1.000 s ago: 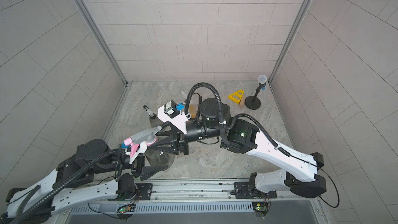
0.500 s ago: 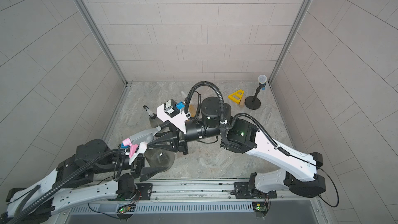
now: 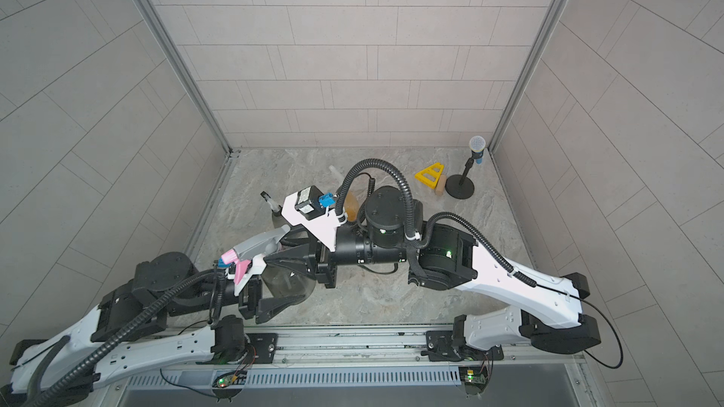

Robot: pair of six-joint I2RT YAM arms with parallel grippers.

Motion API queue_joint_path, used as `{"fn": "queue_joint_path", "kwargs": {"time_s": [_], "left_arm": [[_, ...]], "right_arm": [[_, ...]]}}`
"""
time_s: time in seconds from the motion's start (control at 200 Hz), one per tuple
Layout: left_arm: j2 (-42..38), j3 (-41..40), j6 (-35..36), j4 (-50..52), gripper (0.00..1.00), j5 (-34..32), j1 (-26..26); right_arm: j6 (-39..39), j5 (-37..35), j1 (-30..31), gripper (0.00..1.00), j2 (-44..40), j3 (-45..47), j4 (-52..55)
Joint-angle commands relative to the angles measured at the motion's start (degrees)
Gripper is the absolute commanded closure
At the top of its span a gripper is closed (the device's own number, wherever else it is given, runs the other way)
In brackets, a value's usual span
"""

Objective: Attach spray nozzles to spray bottles
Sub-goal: Screw the spray nozzle on the spray bottle.

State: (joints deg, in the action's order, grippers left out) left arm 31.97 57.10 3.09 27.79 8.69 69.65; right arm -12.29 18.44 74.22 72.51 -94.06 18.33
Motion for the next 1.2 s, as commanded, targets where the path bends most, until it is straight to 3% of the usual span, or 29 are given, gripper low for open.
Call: {"fn": "queue_joint_path", "kwargs": {"time_s": [0.0, 0.305, 0.43, 0.615, 0.765, 0.886, 0.966, 1.086, 1.196], "left_arm": [[1.79, 0.87, -0.28, -1.36, 1.0, -9.62, -0.59], [3.07, 0.69, 0.23, -3.24, 1.0, -14.8, -0.61], [3.11, 0.4, 0.07, -3.54, 1.0, -14.85, -0.61], [1.31, 0.31, -0.45, -2.37, 1.0, -12.99, -0.57], [0.55, 0.21, -0.2, -1.27, 1.0, -9.53, -0.57], [0.54, -0.06, 0.16, -0.58, 1.0, -4.44, -0.57], [0.55, -0.07, 0.58, 0.04, 1.0, -0.02, -0.53], [0.3, 0.03, 0.18, 0.42, 1.0, 4.8, -0.63], [0.23, 0.4, -0.03, 0.9, 1.0, 9.7, -0.6]], "right_arm": [[-2.02, -9.62, 5.15, 0.84, 1.66, 1.04, 7.14], [-7.91, -37.09, 15.45, 0.88, 9.11, -3.01, 7.72], [-8.25, -40.69, 16.4, 0.84, 10.53, -3.75, 6.21], [-0.28, -34.68, 15.77, 0.61, 2.61, -0.74, 6.46], [2.68, -22.72, 13.07, 0.44, -5.74, 3.07, 9.14], [6.25, -14.25, 10.71, 0.38, -9.03, 1.91, 13.19], [9.25, -12.18, 9.18, 0.36, -9.19, -1.28, 16.55], [11.78, -9.17, 4.92, 0.35, -7.21, -7.29, 21.5], [12.27, -0.97, 0.29, 0.33, -5.16, -9.98, 22.22]]}}
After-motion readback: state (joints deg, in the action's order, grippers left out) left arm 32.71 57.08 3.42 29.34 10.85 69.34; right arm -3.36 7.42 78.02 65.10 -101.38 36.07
